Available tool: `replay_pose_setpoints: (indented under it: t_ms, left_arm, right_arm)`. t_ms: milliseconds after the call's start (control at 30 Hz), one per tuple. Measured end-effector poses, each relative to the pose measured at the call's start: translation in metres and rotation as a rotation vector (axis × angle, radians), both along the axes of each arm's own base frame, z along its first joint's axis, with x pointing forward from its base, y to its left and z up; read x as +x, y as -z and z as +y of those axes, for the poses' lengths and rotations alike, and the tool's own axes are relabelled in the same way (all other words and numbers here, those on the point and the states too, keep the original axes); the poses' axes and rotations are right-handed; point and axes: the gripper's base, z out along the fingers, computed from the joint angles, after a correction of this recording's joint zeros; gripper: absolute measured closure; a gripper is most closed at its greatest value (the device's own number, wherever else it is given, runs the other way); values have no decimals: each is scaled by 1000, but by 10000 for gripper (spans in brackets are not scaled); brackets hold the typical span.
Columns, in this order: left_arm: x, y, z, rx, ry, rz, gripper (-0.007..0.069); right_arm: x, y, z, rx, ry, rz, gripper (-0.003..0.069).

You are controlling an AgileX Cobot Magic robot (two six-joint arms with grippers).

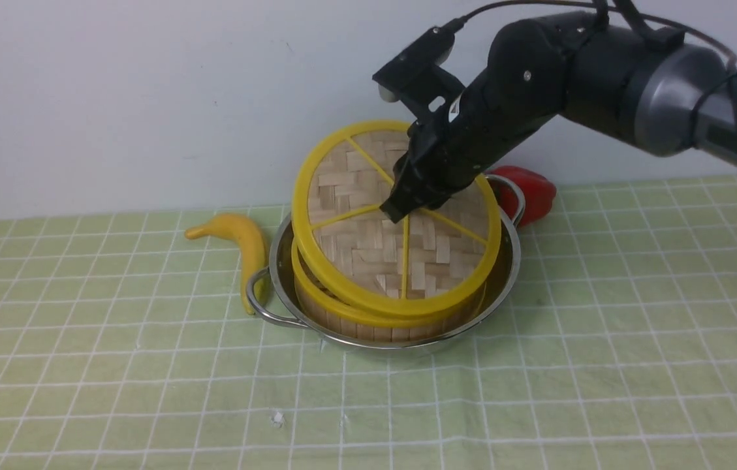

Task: Place the steamer in the pot on the green tablecloth, and put the lid on the steamer.
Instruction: 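Place the bamboo steamer lid onto the steamer basket in the pot with the right gripper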

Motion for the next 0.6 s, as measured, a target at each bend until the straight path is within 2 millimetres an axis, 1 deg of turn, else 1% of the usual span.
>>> replay_pose_setpoints:
  t_ms: [133, 233, 367, 600]
  left_arm:
    - [0, 0, 0, 0, 0, 0, 382]
    - [0, 0, 0, 0, 0, 0, 382]
    - [0, 0, 0, 0, 0, 0, 382]
    - [0, 0, 0, 0, 0, 0, 382]
  right_arm:
    - [4, 10, 2, -3, 2, 10, 515]
    - [5, 13, 3, 0, 3, 4, 515]
    - [7, 11, 4, 6, -6, -30, 515]
    - [6, 11, 4, 6, -11, -22, 515]
